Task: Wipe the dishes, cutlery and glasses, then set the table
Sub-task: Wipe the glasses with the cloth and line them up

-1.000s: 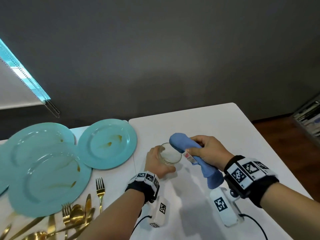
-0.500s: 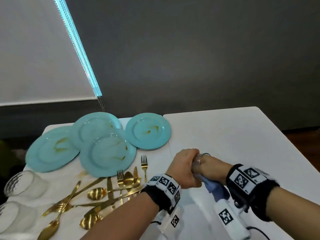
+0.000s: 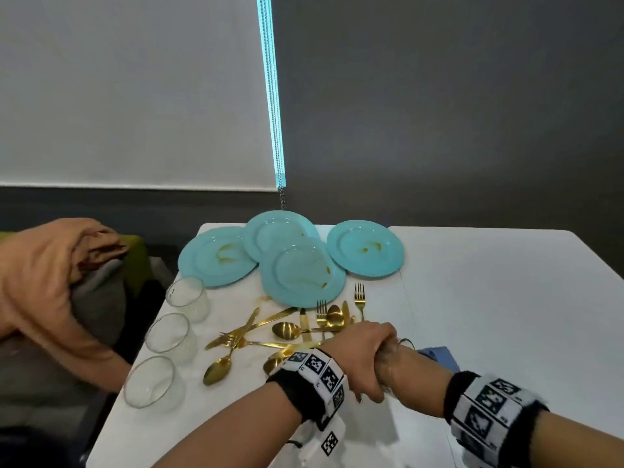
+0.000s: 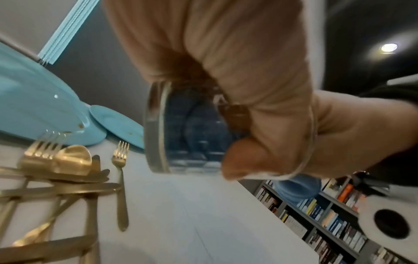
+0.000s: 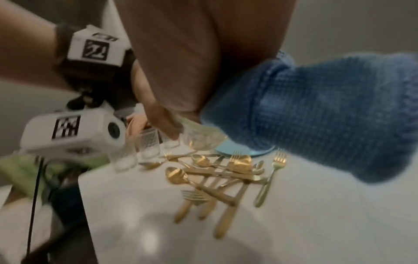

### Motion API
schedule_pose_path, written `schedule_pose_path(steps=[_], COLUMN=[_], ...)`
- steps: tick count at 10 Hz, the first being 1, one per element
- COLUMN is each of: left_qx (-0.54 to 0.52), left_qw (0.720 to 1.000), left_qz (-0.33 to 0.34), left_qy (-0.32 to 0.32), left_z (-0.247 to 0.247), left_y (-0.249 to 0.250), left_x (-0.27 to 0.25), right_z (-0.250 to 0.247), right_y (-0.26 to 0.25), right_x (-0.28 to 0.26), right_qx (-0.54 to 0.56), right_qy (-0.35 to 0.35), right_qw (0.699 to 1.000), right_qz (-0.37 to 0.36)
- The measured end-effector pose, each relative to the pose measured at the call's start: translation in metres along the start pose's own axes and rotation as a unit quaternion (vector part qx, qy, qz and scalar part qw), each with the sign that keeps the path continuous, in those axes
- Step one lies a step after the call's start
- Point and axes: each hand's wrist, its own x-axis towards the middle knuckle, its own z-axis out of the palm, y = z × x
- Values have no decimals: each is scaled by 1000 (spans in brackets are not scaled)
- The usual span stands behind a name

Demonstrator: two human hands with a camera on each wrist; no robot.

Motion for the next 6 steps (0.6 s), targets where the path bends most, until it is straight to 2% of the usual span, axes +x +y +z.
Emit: schedule_pose_path(steps=[1,2,3,4,5,6], left_qx=[41,21,24,-25,-57,-12], left_qw=[997,992,990,997,997,999], left_qz=[20,18,12,-25,-46,-27], left_qy=[61,125,140,72,3,13], left_z=[2,8,1,-13,-17,-16], left_y=[-11,-26,-29,-30,-29,-25], left_x=[-13,-25,-34,-40,-42,-39], right_z=[32,49,55,53,39,37], right_y=[-36,-48,-58,-48,-31,-32], right_x=[-13,-12,-9,-10,-10,-16], right_qx=[-205,-92,-91,-124,-39,116], right_qy=[-98,-107,-132,-132,-8,-29], right_qw=[973,990,987,981,998,993], right_qz=[-42,-8,20,-63,-55,8])
